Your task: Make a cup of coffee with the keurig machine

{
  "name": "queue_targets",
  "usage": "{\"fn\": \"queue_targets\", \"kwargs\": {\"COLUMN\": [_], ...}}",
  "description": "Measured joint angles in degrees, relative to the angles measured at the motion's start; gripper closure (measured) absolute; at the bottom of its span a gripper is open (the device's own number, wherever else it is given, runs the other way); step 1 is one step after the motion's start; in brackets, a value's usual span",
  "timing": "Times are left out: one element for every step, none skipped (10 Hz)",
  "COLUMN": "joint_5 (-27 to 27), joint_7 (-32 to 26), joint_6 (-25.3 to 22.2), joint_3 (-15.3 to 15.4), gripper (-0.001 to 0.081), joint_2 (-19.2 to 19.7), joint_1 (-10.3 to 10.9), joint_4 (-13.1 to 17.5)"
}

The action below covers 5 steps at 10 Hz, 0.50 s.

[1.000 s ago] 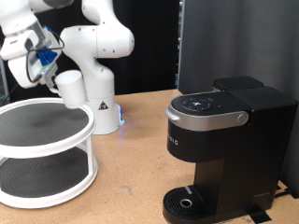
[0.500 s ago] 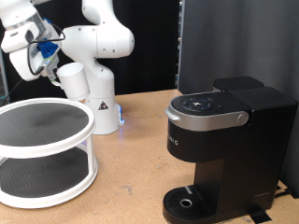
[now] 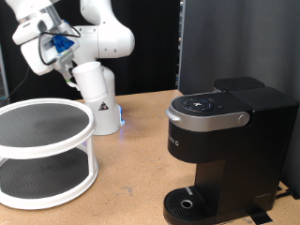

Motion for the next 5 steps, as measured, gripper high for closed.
{"fn": "queue_targets", "kwargs": {"joint_5": [0.9, 1.7, 2.4, 2.6, 2.6], "joint_7": [2.6, 5.4, 8.2, 9.9, 9.4], "joint_6": [2.1, 3.9, 5.0, 5.4, 5.4], "joint_3": [1.7, 3.4, 4.9, 6.0, 5.8], "gripper": [0.0739, 0.0739, 0.0739, 0.0739, 0.0739], "joint_2": [0.3, 1.1, 2.3, 4.3, 4.2], "joint_1": [1.0, 1.9, 2.7, 3.0, 3.0], "joint_4": [0.0, 0.0, 0.3, 1.2, 1.1]}}
